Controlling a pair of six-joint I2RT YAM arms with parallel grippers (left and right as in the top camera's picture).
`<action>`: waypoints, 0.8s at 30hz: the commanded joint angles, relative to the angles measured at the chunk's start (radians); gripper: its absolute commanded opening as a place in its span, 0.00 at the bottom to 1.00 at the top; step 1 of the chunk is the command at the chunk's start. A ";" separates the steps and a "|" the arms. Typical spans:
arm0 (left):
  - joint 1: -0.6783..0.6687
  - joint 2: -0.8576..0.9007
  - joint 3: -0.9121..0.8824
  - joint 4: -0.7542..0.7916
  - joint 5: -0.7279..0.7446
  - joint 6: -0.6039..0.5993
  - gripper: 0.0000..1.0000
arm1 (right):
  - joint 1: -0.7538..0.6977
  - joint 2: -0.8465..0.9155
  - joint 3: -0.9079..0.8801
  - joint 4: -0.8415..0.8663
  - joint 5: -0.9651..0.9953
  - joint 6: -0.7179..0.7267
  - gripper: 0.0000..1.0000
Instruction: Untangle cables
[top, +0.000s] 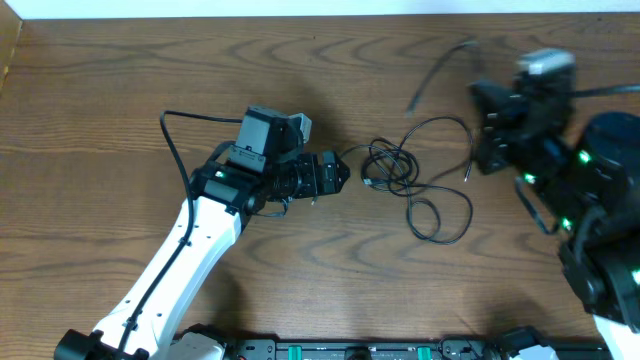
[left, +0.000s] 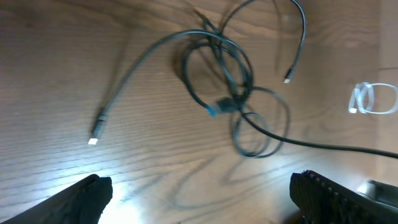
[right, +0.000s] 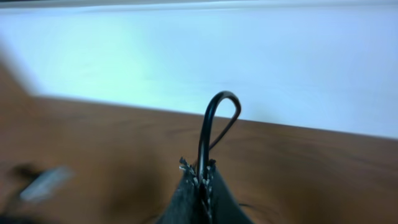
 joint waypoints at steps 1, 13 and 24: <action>-0.006 -0.006 0.009 0.002 -0.116 0.020 0.98 | -0.014 0.015 0.008 -0.126 0.544 0.144 0.01; -0.006 -0.006 0.009 -0.003 -0.122 0.021 0.98 | -0.034 0.316 -0.018 -0.397 0.552 0.446 0.24; -0.006 -0.006 0.009 -0.027 -0.219 0.020 0.98 | -0.034 0.390 -0.022 -0.461 0.044 0.343 0.47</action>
